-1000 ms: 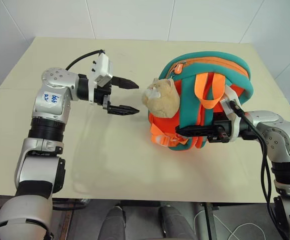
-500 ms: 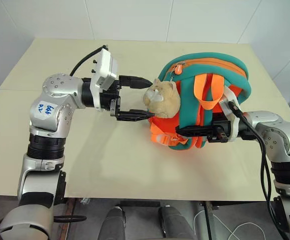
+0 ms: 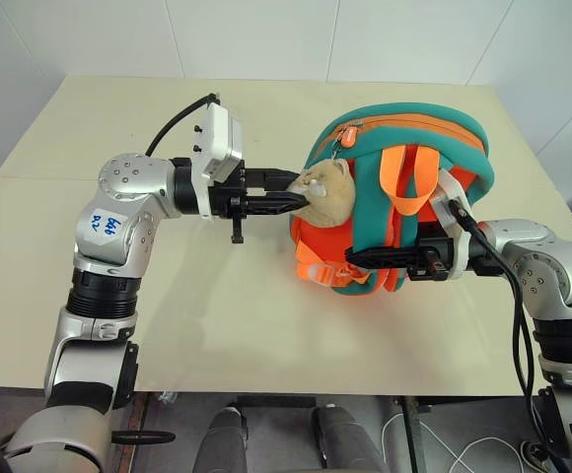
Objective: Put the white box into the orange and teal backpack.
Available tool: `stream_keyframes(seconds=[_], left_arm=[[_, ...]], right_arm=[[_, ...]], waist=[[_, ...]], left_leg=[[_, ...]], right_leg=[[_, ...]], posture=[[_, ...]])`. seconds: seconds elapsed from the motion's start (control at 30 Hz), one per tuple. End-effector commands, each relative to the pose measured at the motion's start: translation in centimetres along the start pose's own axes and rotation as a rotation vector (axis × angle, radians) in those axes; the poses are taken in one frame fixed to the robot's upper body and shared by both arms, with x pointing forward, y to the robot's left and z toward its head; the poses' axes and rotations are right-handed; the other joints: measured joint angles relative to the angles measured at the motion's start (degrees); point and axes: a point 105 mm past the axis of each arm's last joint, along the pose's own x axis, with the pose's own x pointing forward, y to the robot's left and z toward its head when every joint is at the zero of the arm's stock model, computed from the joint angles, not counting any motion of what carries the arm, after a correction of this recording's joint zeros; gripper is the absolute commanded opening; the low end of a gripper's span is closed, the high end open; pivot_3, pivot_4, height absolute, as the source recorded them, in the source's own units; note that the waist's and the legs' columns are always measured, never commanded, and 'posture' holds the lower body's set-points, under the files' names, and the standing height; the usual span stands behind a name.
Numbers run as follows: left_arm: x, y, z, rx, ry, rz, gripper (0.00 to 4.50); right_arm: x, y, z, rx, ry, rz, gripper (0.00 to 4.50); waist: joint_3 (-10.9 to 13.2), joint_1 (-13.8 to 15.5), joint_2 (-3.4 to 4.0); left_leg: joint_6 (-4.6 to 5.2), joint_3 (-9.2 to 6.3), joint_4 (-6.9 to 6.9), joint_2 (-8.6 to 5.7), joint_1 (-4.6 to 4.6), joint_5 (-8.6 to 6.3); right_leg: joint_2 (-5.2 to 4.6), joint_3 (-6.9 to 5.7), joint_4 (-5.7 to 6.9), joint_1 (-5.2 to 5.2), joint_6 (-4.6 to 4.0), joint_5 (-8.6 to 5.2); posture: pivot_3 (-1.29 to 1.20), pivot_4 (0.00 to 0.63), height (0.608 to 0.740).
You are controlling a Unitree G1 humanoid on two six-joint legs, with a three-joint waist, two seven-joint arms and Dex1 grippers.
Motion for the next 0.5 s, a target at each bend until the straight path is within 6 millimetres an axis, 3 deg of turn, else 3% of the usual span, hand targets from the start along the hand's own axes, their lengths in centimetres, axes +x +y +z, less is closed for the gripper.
stream_keyframes(seconds=[0.03,0.17,0.27,0.5], left_arm=[[-0.8,0.8,1.2,0.039,0.001,0.013,0.39],[-2.6,2.5,2.3,0.060,0.019,0.063,0.39],[-5.1,4.2,2.8,0.054,0.073,0.115,0.39],[-9.3,4.3,-3.0,-0.060,0.340,0.125,0.39]], right_arm=[[0.2,0.3,0.3,-0.023,-0.006,0.012,0.00],[0.2,0.4,0.3,-0.023,-0.006,0.012,0.00],[0.2,0.6,0.1,-0.021,-0.004,0.010,0.00],[-0.1,0.9,-0.1,-0.013,-0.011,-0.013,0.00]], waist=[[0.00,-0.04,0.00],[0.00,-0.05,0.00],[0.00,-0.18,0.00],[0.00,-0.13,0.06]], left_leg=[[0.00,0.00,0.00,0.00,0.00,0.00],[0.00,0.00,0.00,0.00,0.00,0.00],[0.00,0.00,-0.01,0.00,0.00,0.00],[0.00,0.02,-0.25,0.01,0.02,0.00]], right_leg=[[0.00,0.00,0.00,0.00,0.00,0.00],[0.01,-0.01,0.00,-0.01,0.00,0.00],[0.01,0.00,-0.01,-0.01,0.00,0.00],[0.02,-0.01,-0.03,-0.10,-0.08,-0.06]], posture=[[0.00,0.150,0.740],[0.00,0.150,0.740],[0.00,0.150,0.740],[0.00,0.150,0.740]])
